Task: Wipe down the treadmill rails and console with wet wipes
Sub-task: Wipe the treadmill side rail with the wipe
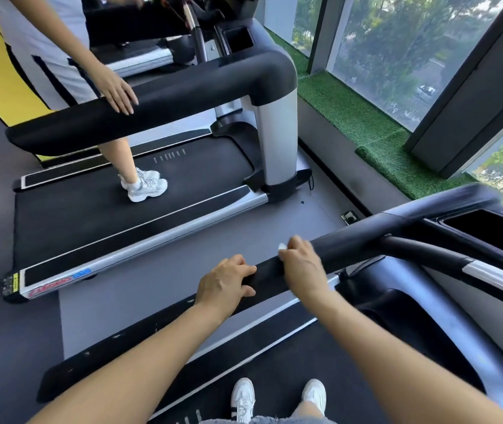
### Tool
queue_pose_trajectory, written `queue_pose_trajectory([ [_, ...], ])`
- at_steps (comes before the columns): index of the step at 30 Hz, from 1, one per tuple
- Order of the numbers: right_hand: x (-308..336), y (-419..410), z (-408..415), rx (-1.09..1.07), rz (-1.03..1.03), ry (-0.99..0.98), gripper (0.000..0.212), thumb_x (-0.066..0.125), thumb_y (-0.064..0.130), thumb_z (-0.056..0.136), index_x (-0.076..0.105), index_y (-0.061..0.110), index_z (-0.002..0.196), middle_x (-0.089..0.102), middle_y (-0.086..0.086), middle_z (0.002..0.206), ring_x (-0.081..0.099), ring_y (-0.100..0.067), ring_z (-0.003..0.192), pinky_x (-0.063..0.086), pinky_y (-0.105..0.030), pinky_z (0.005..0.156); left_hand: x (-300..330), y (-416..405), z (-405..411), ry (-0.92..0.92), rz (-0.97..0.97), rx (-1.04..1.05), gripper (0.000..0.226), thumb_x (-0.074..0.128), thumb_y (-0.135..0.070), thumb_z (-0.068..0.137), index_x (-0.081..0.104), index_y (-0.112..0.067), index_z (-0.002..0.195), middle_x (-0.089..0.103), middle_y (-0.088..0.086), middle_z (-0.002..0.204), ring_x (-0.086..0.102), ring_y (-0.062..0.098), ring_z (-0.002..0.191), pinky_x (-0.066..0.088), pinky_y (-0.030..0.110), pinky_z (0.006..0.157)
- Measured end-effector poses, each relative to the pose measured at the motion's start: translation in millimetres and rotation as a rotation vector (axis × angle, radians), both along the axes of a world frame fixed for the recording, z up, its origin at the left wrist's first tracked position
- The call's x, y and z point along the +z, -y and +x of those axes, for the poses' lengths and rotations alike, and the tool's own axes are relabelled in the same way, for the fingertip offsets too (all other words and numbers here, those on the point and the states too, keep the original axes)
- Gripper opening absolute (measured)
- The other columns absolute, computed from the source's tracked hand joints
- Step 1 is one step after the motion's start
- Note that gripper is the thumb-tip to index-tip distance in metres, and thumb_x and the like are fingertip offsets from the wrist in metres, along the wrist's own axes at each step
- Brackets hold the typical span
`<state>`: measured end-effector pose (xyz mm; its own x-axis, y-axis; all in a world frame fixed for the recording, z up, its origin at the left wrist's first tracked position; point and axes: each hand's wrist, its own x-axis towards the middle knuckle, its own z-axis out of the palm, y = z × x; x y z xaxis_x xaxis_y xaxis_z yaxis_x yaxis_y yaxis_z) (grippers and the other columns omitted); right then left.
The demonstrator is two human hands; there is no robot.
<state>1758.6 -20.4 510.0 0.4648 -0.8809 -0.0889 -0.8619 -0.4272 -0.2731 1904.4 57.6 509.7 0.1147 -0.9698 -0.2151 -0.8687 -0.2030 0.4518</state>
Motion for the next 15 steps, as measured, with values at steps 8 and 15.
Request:
queue_pose_trajectory([
  [8, 5.0, 28.9, -41.9, 0.053, -0.011, -0.01, 0.02, 0.042, 0.009, 0.095, 0.06, 0.007, 0.104, 0.047, -0.01, 0.103, 0.045, -0.029, 0.102, 0.031, -0.03, 0.076, 3.2, -0.6, -1.5, -0.004, 0.005, 0.02, 0.042, 0.065, -0.026, 0.088, 0.056, -0.03, 0.128, 0.052, -0.011, 0.113, 0.05, 0.015, 0.107, 0.037, 0.028, 0.077],
  [15, 2.0, -1.1, -22.4, -0.031, -0.06, 0.055, 0.048, 0.044, -0.012, 0.086, 0.046, 0.004, 0.131, 0.046, -0.01, 0.116, 0.041, -0.026, 0.108, 0.039, -0.027, 0.082, 9.2, -13.6, -6.9, 0.067, 0.03, 0.034, 0.041, 0.058, -0.028, 0.093, 0.05, -0.026, 0.133, 0.048, -0.009, 0.121, 0.047, 0.015, 0.111, 0.046, 0.034, 0.083],
])
